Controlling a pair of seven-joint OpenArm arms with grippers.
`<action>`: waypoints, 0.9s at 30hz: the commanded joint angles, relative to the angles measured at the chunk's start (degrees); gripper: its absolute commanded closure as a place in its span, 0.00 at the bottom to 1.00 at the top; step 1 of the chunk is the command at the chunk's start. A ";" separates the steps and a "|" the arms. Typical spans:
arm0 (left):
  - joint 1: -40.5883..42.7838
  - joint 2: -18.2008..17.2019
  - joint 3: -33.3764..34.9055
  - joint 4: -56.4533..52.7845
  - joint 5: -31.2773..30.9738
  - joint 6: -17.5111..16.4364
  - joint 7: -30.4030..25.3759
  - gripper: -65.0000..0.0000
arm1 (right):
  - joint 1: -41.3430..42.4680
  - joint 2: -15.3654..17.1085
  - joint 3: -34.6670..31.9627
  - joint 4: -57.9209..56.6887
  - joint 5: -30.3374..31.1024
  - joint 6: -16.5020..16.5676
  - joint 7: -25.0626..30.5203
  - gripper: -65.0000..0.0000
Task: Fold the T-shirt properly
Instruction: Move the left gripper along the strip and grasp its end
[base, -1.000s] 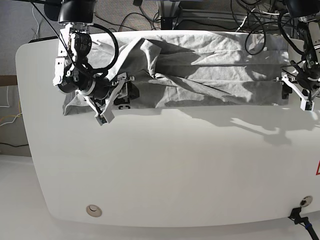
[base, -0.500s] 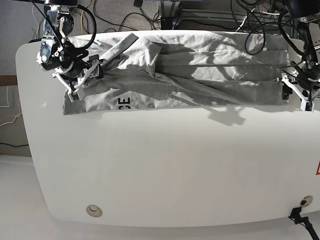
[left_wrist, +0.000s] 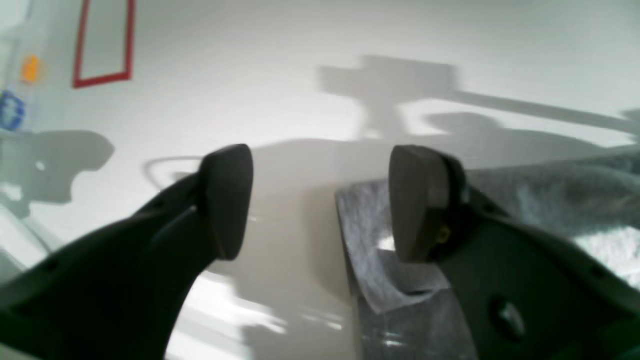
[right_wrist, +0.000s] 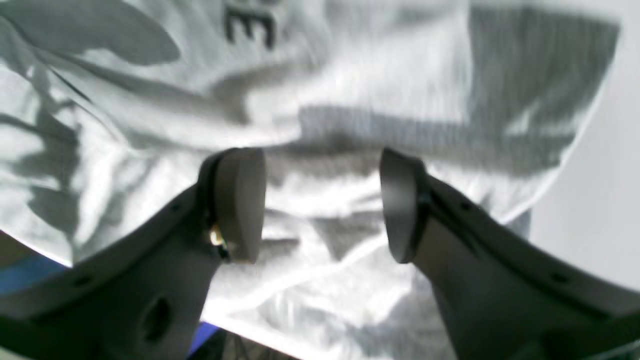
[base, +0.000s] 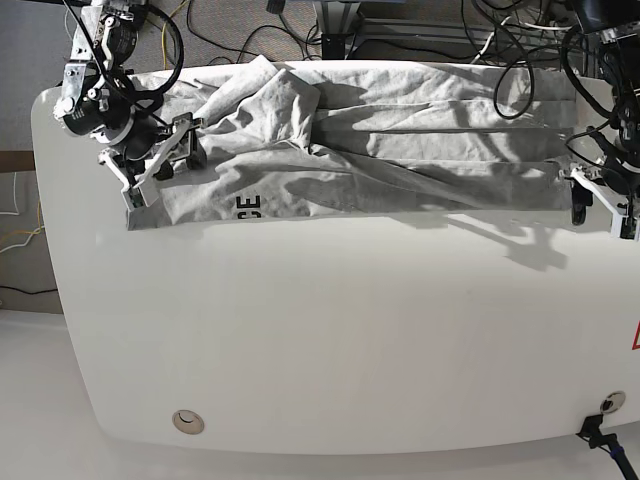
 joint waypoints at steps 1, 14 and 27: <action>-0.22 0.22 -0.60 4.04 -0.13 0.08 -0.69 0.38 | 2.06 0.81 0.40 0.94 3.26 -0.13 0.83 0.46; 5.75 6.38 -0.60 10.90 0.13 -0.01 -0.87 0.91 | 5.66 -4.11 -2.85 0.41 6.34 -0.22 1.18 0.79; 10.59 9.63 5.11 4.31 0.22 0.08 -0.78 1.00 | 2.06 -3.76 -5.67 -10.67 6.25 -0.22 1.27 1.00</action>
